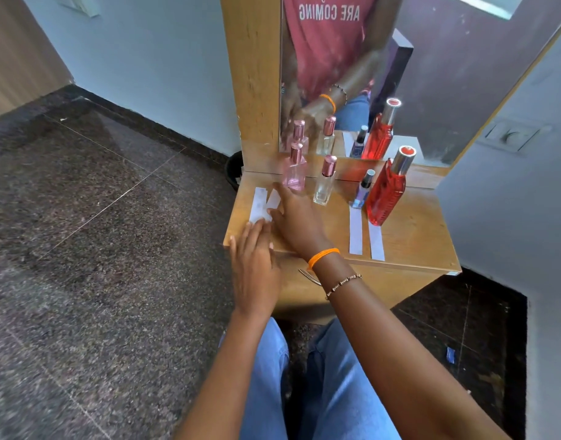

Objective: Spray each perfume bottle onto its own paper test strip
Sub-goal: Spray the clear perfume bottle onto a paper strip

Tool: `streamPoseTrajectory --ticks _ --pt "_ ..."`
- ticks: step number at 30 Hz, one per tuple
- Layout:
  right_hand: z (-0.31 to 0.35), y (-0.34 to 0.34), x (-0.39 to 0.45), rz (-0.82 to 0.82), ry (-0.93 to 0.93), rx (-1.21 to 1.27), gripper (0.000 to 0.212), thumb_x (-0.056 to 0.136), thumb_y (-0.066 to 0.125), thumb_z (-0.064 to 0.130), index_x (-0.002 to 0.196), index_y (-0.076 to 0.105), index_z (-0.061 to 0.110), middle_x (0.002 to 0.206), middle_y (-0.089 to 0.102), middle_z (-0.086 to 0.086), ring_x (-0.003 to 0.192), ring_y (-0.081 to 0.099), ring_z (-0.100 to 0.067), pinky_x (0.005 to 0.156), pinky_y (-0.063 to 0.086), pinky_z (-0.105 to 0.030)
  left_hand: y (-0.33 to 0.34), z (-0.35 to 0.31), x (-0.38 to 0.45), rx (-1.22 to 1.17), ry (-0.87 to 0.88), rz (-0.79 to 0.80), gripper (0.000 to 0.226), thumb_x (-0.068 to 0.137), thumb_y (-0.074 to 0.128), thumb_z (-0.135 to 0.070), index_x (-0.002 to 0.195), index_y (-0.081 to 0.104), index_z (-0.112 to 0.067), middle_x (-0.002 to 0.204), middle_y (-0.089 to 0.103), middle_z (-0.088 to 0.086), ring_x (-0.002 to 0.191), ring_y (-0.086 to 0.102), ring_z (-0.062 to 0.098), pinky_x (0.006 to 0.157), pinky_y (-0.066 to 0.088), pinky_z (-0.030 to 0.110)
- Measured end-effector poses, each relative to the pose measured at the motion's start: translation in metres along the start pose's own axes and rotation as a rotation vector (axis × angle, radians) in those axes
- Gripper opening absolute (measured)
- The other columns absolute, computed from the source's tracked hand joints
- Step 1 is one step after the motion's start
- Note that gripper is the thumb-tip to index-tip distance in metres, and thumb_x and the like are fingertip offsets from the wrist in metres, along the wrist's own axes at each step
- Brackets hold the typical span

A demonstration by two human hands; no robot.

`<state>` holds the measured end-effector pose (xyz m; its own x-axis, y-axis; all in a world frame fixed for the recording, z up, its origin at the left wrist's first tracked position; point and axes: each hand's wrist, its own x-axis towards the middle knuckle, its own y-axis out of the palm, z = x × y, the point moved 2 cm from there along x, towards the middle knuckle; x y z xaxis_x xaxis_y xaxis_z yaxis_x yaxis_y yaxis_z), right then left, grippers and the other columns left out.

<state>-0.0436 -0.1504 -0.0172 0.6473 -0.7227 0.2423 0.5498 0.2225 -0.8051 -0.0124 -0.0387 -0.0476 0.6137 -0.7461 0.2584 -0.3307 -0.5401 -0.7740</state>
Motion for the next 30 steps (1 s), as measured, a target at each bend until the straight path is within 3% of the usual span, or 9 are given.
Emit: streamPoseTrajectory --ticks 4,10,15,18,20,22,24,28,30 --pt "-0.001 0.01 0.003 0.023 0.055 -0.11 0.034 0.091 0.056 0.02 0.123 0.05 0.01 0.104 0.066 -0.019 0.096 0.061 -0.039 0.069 0.045 -0.038 0.004 0.004 -0.002 0.029 0.034 -0.007 0.049 0.087 0.033 -0.009 0.135 0.045 -0.007 0.143 0.045 0.007 0.139 0.031 0.026 0.115 0.013 0.046" --pt "-0.003 0.013 0.002 -0.068 0.069 0.023 0.028 0.086 0.058 0.015 0.114 0.061 0.017 0.106 0.071 -0.004 0.1 0.061 -0.029 0.075 0.051 -0.037 0.005 0.003 -0.003 0.009 0.028 -0.036 0.05 0.083 0.034 -0.005 0.131 0.05 -0.007 0.141 0.048 0.007 0.138 0.033 0.027 0.114 0.014 0.047" --pt "0.002 0.012 -0.002 -0.221 0.097 0.414 0.03 0.073 0.066 -0.003 0.096 0.064 0.016 0.089 0.063 0.018 0.08 0.055 -0.008 0.072 0.05 -0.027 0.004 0.003 -0.003 0.008 0.033 -0.056 0.05 0.08 0.041 0.003 0.128 0.052 -0.006 0.139 0.05 0.008 0.136 0.036 0.028 0.114 0.017 0.048" --pt "0.005 0.013 -0.001 -0.225 0.16 0.616 0.035 0.073 0.068 -0.01 0.098 0.061 0.013 0.094 0.062 0.007 0.081 0.058 -0.005 0.07 0.055 -0.024 0.004 0.002 -0.004 0.015 0.035 -0.049 0.052 0.079 0.044 0.006 0.129 0.051 -0.006 0.139 0.05 0.007 0.137 0.034 0.028 0.115 0.015 0.046" --pt "0.004 0.017 0.0 -0.214 0.153 0.487 0.038 0.076 0.067 -0.007 0.109 0.058 0.009 0.104 0.061 -0.001 0.091 0.058 -0.015 0.076 0.053 -0.029 0.004 0.002 -0.004 0.017 0.033 -0.049 0.052 0.079 0.046 0.008 0.128 0.052 -0.006 0.139 0.05 0.007 0.137 0.034 0.028 0.115 0.014 0.046" --pt "0.001 0.02 0.002 -0.201 0.129 0.203 0.047 0.078 0.064 -0.003 0.122 0.051 0.007 0.11 0.062 -0.007 0.102 0.052 -0.023 0.083 0.041 -0.027 0.003 0.002 -0.004 0.021 0.032 -0.05 0.051 0.08 0.046 0.008 0.128 0.051 -0.006 0.14 0.049 0.006 0.138 0.033 0.027 0.115 0.014 0.046" --pt "0.001 0.021 0.002 -0.191 0.068 -0.004 0.041 0.08 0.06 0.0 0.119 0.05 0.004 0.101 0.068 -0.014 0.1 0.048 -0.032 0.082 0.032 -0.028 0.003 0.002 -0.004 0.023 0.029 -0.05 0.051 0.081 0.047 0.007 0.13 0.051 -0.007 0.14 0.049 0.005 0.138 0.033 0.026 0.115 0.015 0.046" --pt "0.003 0.018 0.001 -0.184 0.055 0.048 0.031 0.078 0.055 -0.004 0.108 0.057 0.006 0.09 0.072 -0.012 0.098 0.045 -0.03 0.077 0.037 -0.031 0.003 0.002 -0.004 0.025 0.028 -0.052 0.051 0.08 0.048 0.008 0.129 0.052 -0.007 0.14 0.05 0.006 0.138 0.033 0.026 0.115 0.015 0.045" --pt "0.001 0.018 0.001 -0.19 0.093 0.223 0.033 0.076 0.056 -0.007 0.103 0.06 0.011 0.09 0.069 -0.003 0.098 0.047 -0.024 0.072 0.04 -0.023 0.003 0.001 -0.004 0.031 0.032 -0.05 0.053 0.078 0.048 0.009 0.128 0.052 -0.007 0.139 0.05 0.006 0.138 0.034 0.027 0.114 0.016 0.046"
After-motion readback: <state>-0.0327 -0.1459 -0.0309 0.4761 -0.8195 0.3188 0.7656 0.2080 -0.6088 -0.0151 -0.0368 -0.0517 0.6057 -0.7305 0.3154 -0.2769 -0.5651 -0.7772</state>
